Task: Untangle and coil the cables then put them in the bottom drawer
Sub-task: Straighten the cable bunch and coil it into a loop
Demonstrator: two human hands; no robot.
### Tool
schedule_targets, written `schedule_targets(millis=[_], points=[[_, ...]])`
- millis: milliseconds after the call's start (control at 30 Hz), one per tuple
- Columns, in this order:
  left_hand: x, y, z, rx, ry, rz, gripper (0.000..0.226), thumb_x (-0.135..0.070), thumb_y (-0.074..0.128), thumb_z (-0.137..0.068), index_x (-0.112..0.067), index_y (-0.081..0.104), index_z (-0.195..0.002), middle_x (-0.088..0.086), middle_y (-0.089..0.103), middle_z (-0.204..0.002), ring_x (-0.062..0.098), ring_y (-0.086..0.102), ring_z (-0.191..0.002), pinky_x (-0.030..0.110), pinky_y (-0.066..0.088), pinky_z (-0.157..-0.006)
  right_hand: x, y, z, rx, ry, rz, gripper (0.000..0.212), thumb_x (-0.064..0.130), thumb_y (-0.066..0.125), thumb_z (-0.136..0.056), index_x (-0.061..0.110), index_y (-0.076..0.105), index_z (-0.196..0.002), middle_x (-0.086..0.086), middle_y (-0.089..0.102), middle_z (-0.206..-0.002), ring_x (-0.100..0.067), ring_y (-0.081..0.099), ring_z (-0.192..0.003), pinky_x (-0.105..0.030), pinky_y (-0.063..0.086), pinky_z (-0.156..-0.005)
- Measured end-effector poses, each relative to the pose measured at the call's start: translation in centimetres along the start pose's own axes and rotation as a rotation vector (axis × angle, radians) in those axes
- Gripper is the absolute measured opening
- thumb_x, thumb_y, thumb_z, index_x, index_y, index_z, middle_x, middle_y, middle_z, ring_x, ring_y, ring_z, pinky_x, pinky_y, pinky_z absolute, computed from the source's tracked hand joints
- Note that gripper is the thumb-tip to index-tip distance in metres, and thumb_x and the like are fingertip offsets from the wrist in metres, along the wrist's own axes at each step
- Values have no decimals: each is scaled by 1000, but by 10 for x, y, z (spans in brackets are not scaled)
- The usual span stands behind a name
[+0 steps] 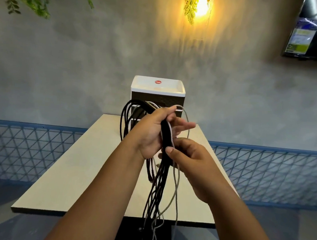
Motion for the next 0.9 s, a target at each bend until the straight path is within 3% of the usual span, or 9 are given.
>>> schedule_targets(millis=[67, 100, 200, 367, 600, 700, 767, 833, 900], points=[[-6, -7, -7, -42, 25, 136, 42, -29, 45, -101, -19, 41, -61, -6, 43, -51, 15, 64, -60, 35, 56, -76, -5, -6, -3, -97, -47, 135, 8, 24, 70, -86, 18, 70, -92, -12, 73, -89, -32, 68, -89, -52, 56, -84], [-8, -9, -10, -47, 14, 184, 42, -30, 45, -101, -20, 38, -61, -8, 34, -48, 9, 51, -46, 28, 54, -61, -6, -8, -4, -121, -61, 172, 18, 32, 73, -79, 17, 69, -89, -14, 71, -85, -35, 66, -83, -56, 54, -80], [-15, -9, -19, -43, -21, 276, 43, -29, 45, -99, -22, 33, -58, -9, 25, -43, 3, 24, -33, 15, 27, -35, -6, -3, -12, -70, -57, 151, 37, 40, 68, -67, 10, 66, -87, -16, 60, -74, -26, 50, -68, -45, 45, -65], [-40, -14, -30, -33, 6, 385, 44, -23, 42, -96, -22, 32, -53, -9, 23, -38, 4, 21, -29, 14, 18, -30, -29, 8, -13, 123, 0, 67, 22, 19, 57, -78, -2, 62, -84, -10, 54, -75, -21, 48, -71, -36, 40, -69], [-82, -22, -37, -87, 84, 396, 47, -20, 39, -95, -21, 33, -49, -9, 23, -37, 4, 19, -28, 14, 15, -31, -96, 5, 9, 146, 132, 144, 21, 23, 54, -73, 4, 51, -65, -2, 44, -63, -13, 40, -62, -27, 32, -63], [-104, -25, -38, -105, 134, 389, 48, -19, 39, -96, -21, 32, -48, -9, 23, -38, 5, 18, -29, 14, 14, -31, -137, -4, 19, 138, 225, 158, 22, 21, 61, -81, 12, 56, -62, 4, 47, -55, -7, 42, -52, -26, 34, -59], [-114, -26, -39, -101, 153, 395, 49, -18, 38, -96, -21, 32, -48, -9, 23, -37, 5, 18, -29, 14, 15, -30, -165, -9, 27, 243, 339, 269, 30, 27, 66, -87, 16, 61, -60, 2, 47, -52, -10, 41, -49, -25, 32, -56], [-120, -26, -39, -88, 160, 399, 49, -19, 38, -96, -21, 32, -48, -9, 24, -37, 5, 19, -28, 15, 17, -29, -184, -10, 35, 381, 430, 307, 26, 32, 70, -85, 18, 69, -63, -1, 55, -57, -15, 47, -56, -27, 35, -59], [-123, -27, -40, -82, 166, 404, 49, -19, 38, -96, -20, 32, -47, -9, 24, -37, 6, 20, -28, 16, 17, -29, -191, -11, 41, 469, 485, 270, 12, 27, 74, -83, 17, 75, -79, 0, 66, -71, -13, 59, -71, -29, 47, -69]])
Point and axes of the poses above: each hand's wrist, its own z-axis away from the middle knuckle, its own y-axis out of the palm, x = y × z, the point moved 5 cm from there along -z, towards the middle knuckle
